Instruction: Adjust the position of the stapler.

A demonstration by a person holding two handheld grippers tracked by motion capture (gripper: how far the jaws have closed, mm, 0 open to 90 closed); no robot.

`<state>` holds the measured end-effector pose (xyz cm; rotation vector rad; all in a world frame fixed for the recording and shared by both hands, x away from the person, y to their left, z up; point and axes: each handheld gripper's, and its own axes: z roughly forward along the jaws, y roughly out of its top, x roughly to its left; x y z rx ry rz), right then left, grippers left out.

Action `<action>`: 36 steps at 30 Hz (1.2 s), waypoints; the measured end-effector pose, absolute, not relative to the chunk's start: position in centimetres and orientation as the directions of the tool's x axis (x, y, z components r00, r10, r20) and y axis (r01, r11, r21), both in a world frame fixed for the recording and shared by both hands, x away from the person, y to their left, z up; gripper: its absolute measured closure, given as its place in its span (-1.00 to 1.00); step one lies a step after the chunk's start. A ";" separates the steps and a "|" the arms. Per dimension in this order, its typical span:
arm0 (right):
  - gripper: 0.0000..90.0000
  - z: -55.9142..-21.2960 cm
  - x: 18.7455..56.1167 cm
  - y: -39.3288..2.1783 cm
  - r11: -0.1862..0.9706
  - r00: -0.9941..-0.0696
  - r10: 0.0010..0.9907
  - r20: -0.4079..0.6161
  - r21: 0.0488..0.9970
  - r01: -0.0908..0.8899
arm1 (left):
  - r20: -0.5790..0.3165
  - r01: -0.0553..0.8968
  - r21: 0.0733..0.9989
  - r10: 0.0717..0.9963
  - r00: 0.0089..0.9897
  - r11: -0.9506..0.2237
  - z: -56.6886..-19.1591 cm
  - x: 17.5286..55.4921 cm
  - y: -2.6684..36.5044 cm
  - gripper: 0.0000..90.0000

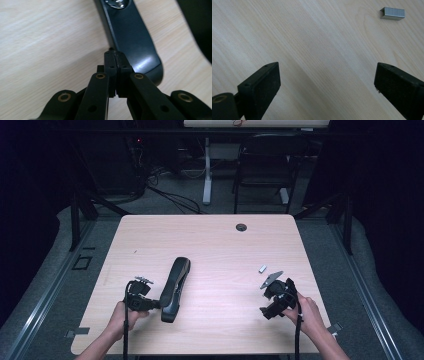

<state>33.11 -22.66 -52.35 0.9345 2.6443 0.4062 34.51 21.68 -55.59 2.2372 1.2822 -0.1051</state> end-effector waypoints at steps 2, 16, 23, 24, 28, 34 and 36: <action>-0.86 -52.4 33.1 -22.7 0.748 -0.741 0.645 -0.190 0.360 0.558 | -0.326 0.814 0.421 0.771 0.547 -0.400 -55.7 34.4 21.4 1.00; -0.86 -52.4 33.2 -22.7 0.744 -0.736 0.649 -0.194 0.363 0.561 | -0.349 0.789 0.441 0.729 0.589 -0.427 -55.9 34.2 19.9 1.00; -0.86 -52.5 33.2 -22.6 0.742 -0.739 0.649 -0.182 0.363 0.563 | -0.334 0.763 0.457 0.706 0.624 -0.458 -55.7 34.3 18.2 1.00; -0.86 -52.6 33.2 -22.6 0.743 -0.739 0.649 -0.181 0.361 0.564 | -0.325 0.755 0.459 0.703 0.633 -0.468 -55.6 34.3 17.9 1.00; -0.86 -52.6 33.2 -22.6 0.746 -0.740 0.647 -0.184 0.354 0.564 | -0.313 0.744 0.466 0.697 0.645 -0.479 -55.6 34.3 17.3 1.00; -0.86 -52.7 33.3 -22.6 0.746 -0.741 0.647 -0.181 0.355 0.564 | -0.324 0.743 0.470 0.690 0.647 -0.476 -55.7 34.5 16.8 1.00; -0.86 -52.7 33.3 -22.6 0.743 -0.740 0.649 -0.176 0.355 0.567 | -0.325 0.741 0.472 0.687 0.650 -0.478 -55.7 34.6 16.5 1.00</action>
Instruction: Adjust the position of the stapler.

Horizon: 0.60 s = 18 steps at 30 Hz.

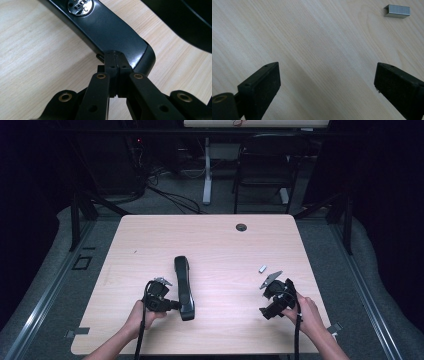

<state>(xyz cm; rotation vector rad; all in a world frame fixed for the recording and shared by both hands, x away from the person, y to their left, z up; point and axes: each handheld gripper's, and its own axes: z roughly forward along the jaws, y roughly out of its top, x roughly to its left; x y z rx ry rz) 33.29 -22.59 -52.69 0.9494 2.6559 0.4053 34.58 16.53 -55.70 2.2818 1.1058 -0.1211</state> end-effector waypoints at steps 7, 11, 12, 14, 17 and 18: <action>-0.86 -52.7 33.4 -22.6 0.743 -0.742 0.649 -0.171 0.352 0.569 | -0.337 0.739 0.479 0.679 0.653 -0.473 -55.8 34.9 15.6 1.00; -0.86 -52.8 33.4 -22.7 0.736 -0.741 0.653 -0.156 0.361 0.573 | -0.332 0.730 0.492 0.672 0.661 -0.475 -55.9 35.0 14.9 1.00; -0.86 -52.8 33.4 -22.7 0.736 -0.741 0.653 -0.156 0.361 0.573 | -0.332 0.730 0.492 0.672 0.661 -0.475 -55.9 35.0 14.9 1.00; -0.86 -52.7 33.4 -22.7 0.738 -0.741 0.652 -0.160 0.358 0.572 | -0.314 0.716 0.505 0.670 0.673 -0.482 -55.9 35.0 14.3 1.00; -0.86 -52.7 33.4 -22.8 0.734 -0.741 0.654 -0.152 0.363 0.574 | -0.306 0.710 0.516 0.671 0.676 -0.480 -55.9 35.0 13.9 1.00; -0.86 -52.7 33.4 -22.8 0.732 -0.739 0.656 -0.152 0.367 0.574 | -0.306 0.710 0.516 0.671 0.676 -0.480 -55.9 35.0 13.9 1.00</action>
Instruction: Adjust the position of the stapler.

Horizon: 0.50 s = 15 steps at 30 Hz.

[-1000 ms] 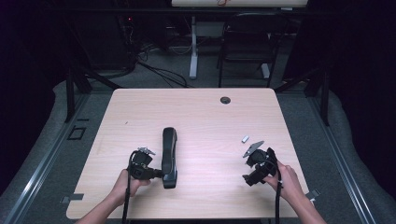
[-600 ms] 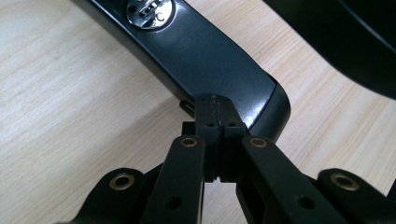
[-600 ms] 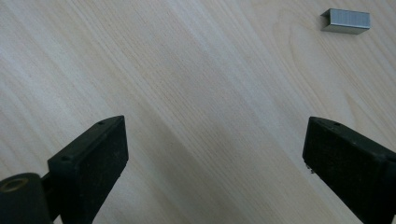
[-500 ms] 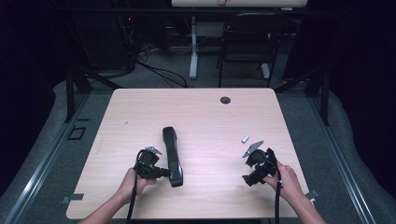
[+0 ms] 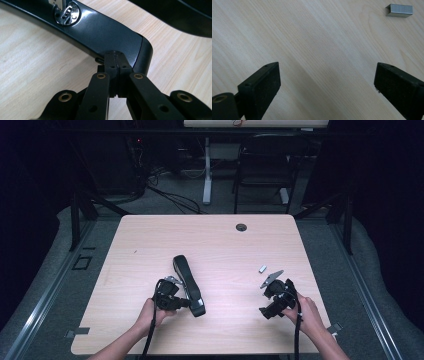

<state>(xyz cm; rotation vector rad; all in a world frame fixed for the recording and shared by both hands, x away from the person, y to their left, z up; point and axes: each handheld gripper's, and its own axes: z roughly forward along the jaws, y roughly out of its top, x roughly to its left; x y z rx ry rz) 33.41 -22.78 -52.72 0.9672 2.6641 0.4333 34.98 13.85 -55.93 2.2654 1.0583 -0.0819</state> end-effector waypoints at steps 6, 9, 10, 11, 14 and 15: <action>-0.86 -52.7 33.4 -22.8 0.732 -0.739 0.656 -0.151 0.366 0.575 | -0.296 0.695 0.527 0.661 0.689 -0.489 -55.9 35.1 13.0 1.00; -0.86 -52.7 33.4 -22.7 0.727 -0.739 0.659 -0.142 0.370 0.578 | -0.284 0.682 0.533 0.653 0.702 -0.501 -55.9 35.0 12.5 1.00; -0.86 -52.7 33.4 -22.7 0.729 -0.739 0.658 -0.144 0.368 0.577 | -0.278 0.678 0.537 0.653 0.704 -0.502 -55.9 35.0 12.2 1.00; -0.86 -52.7 33.4 -22.7 0.732 -0.740 0.656 -0.148 0.364 0.576 | -0.275 0.673 0.539 0.650 0.709 -0.506 -55.9 34.9 12.1 1.00; -0.86 -52.7 33.4 -22.7 0.732 -0.740 0.656 -0.147 0.364 0.576 | -0.266 0.666 0.545 0.648 0.714 -0.510 -55.9 34.9 11.7 1.00; -0.86 -52.7 33.4 -22.7 0.729 -0.739 0.658 -0.144 0.367 0.578 | -0.261 0.662 0.545 0.646 0.717 -0.514 -55.9 35.0 11.6 1.00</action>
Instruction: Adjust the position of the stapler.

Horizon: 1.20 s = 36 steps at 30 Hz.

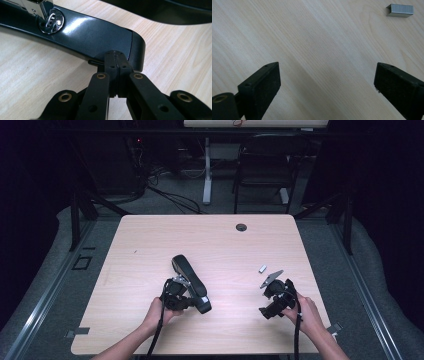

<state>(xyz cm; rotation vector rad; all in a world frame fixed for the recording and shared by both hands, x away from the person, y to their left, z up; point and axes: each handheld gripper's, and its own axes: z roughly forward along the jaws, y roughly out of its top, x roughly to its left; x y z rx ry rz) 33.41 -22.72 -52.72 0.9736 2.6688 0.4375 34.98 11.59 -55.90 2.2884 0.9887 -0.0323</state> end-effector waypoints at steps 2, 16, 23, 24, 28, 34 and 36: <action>-0.86 -52.7 33.4 -22.7 0.732 -0.740 0.656 -0.148 0.362 0.577 | -0.260 0.661 0.550 0.647 0.716 -0.510 -55.9 35.0 11.4 1.00; -0.86 -52.8 33.4 -22.5 0.727 -0.737 0.661 -0.145 0.369 0.579 | -0.233 0.640 0.555 0.639 0.733 -0.532 -56.2 35.3 10.4 0.99; -0.86 -52.8 33.4 -22.5 0.725 -0.735 0.662 -0.146 0.370 0.581 | -0.217 0.631 0.561 0.641 0.737 -0.536 -56.2 35.4 9.8 0.98; -0.86 -52.7 33.4 -22.5 0.726 -0.735 0.662 -0.146 0.370 0.580 | -0.209 0.625 0.561 0.638 0.741 -0.542 -56.2 35.5 9.8 0.98; -0.86 -52.6 33.3 -22.5 0.724 -0.737 0.660 -0.145 0.383 0.574 | -0.201 0.620 0.569 0.640 0.742 -0.540 -56.1 35.7 9.4 0.97; -0.85 -52.4 33.3 -22.5 0.718 -0.735 0.664 -0.141 0.395 0.573 | -0.209 0.626 0.548 0.634 0.744 -0.554 -56.0 35.8 9.6 0.66; -0.84 -52.5 33.3 -22.5 0.711 -0.733 0.668 -0.130 0.401 0.577 | -0.212 0.637 0.521 0.637 0.741 -0.567 -55.9 35.8 9.6 0.36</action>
